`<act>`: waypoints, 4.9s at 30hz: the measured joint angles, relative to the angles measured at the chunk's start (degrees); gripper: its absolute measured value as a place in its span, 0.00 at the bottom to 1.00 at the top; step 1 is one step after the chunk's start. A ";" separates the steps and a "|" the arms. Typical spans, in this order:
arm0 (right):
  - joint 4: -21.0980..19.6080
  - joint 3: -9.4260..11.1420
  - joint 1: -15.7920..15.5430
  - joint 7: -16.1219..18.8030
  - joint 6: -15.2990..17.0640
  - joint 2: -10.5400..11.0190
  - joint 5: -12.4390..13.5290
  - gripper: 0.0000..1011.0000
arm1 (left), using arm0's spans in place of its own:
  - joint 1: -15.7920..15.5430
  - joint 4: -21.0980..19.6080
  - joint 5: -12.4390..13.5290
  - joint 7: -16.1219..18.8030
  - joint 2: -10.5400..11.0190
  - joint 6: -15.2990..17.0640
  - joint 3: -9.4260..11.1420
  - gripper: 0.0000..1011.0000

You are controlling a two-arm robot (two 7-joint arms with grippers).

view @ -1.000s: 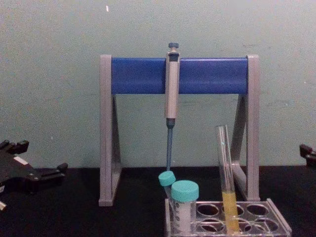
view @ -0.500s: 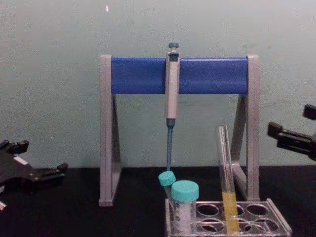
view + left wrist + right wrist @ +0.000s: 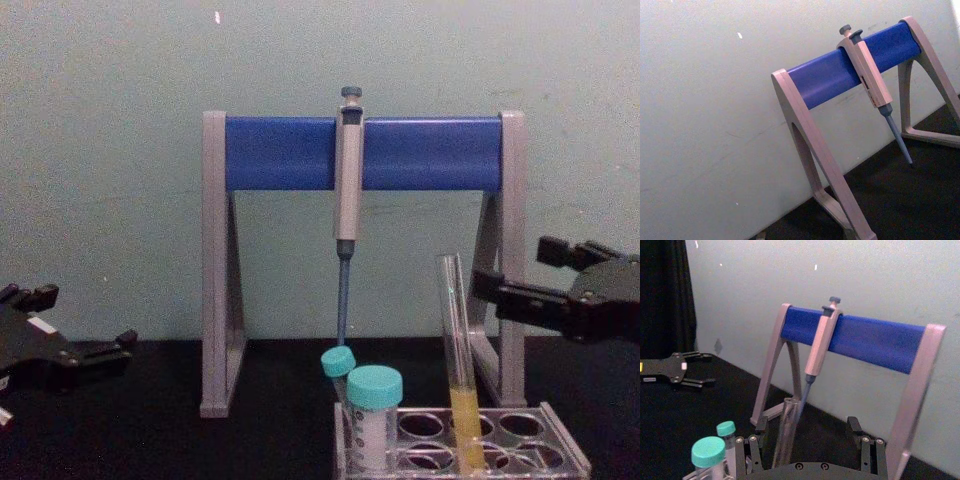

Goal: Pick up the test tube from the test tube rack, shake it, then place it back into the test tube rack.

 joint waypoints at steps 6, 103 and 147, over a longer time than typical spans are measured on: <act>1.00 -0.48 1.44 1.64 3.35 -1.24 0.31 0.99 | 0.00 0.00 0.00 0.00 0.00 0.00 0.00 0.99; 4.18 -0.82 5.73 2.81 15.90 -6.41 -2.43 0.23 | 0.00 0.00 0.00 0.00 0.00 0.00 0.00 0.99; -5.15 5.58 1.61 -0.19 5.37 -5.53 -0.52 0.23 | 0.00 0.00 0.00 0.00 0.00 0.00 0.00 0.99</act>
